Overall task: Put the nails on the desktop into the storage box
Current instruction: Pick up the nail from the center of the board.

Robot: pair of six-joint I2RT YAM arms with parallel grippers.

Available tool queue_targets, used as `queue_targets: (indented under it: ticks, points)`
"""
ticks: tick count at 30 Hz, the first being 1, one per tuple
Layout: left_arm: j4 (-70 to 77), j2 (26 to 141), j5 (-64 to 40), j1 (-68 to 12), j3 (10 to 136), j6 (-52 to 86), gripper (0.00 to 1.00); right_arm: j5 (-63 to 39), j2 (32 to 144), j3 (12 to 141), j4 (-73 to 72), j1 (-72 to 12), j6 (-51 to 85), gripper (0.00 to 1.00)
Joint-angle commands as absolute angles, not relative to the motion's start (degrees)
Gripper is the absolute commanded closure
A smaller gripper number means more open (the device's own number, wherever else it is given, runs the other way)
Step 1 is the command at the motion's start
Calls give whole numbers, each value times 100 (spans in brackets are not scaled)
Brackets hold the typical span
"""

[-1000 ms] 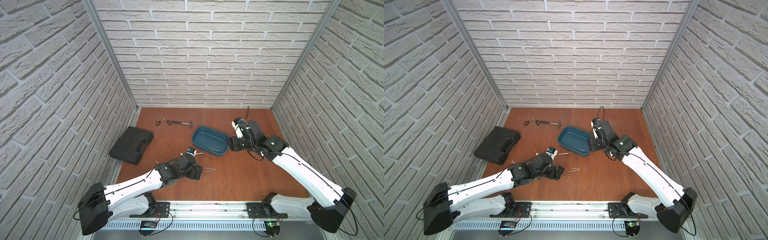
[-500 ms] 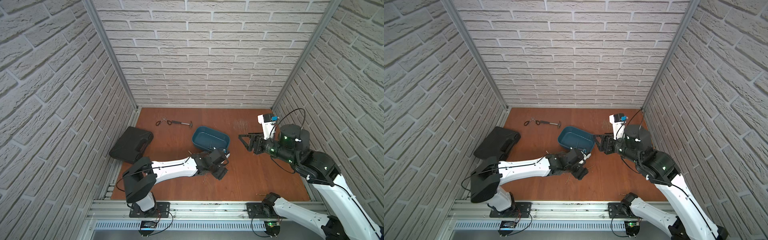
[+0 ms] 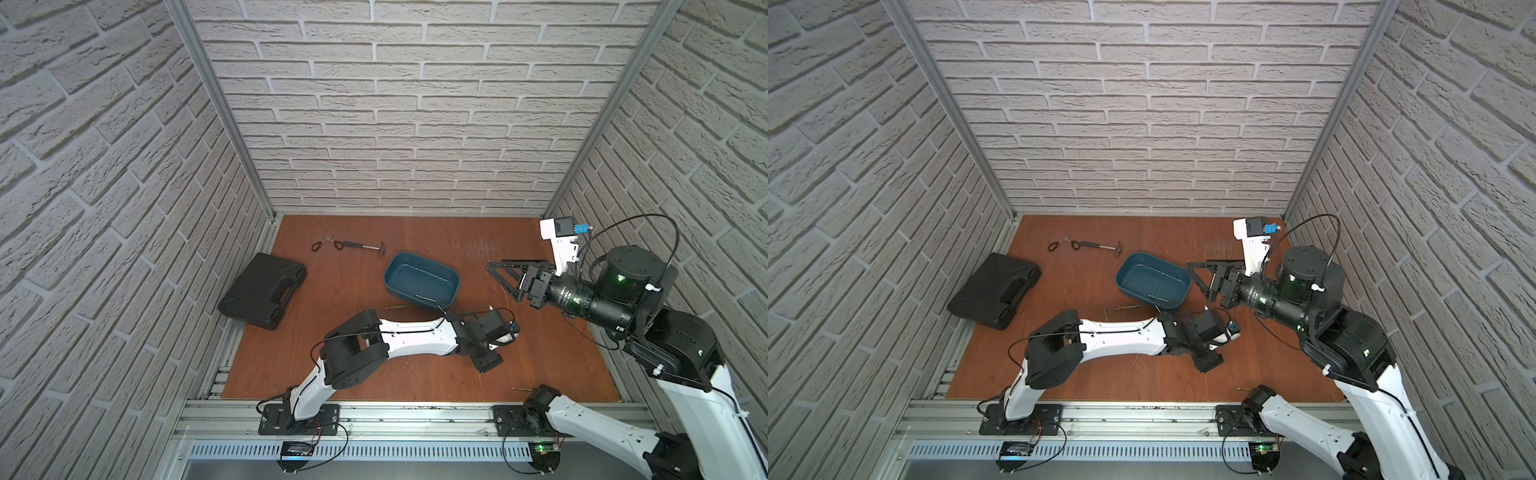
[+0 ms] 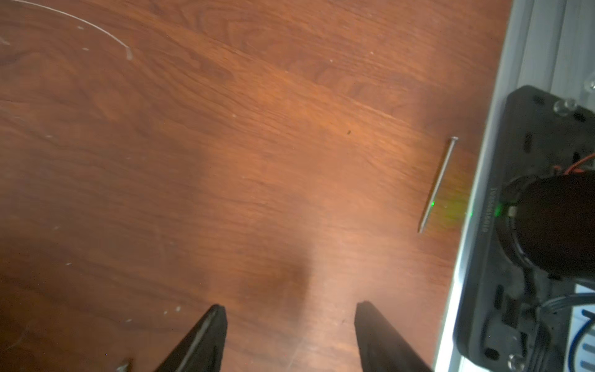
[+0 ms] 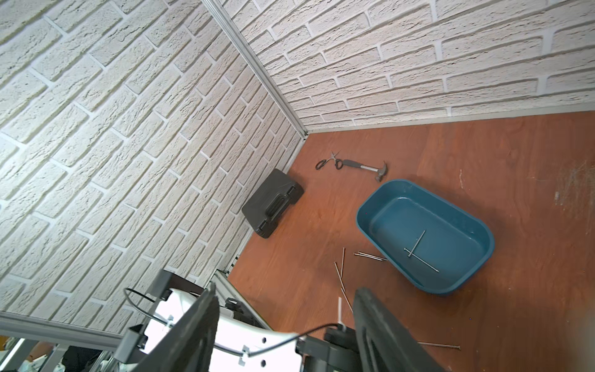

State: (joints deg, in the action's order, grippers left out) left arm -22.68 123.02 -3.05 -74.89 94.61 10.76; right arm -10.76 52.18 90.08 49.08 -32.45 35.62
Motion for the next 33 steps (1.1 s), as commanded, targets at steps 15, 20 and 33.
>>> queue_targets:
  ticks: [15, 20, 33]
  points:
    - [-2259, 13226, -927, -8028, 10617, 943, 50, -1337, 5509, 9262, 4793, -3227, 3612, 30]
    - [-2240, 13364, -1068, -8150, 10770, 892, 53, -1380, 5536, 9281, 4799, -3226, 3612, 29]
    - [-2399, 13819, -837, -8288, 11254, 909, 59, -1459, 5485, 9199, 4764, -3224, 3711, 29]
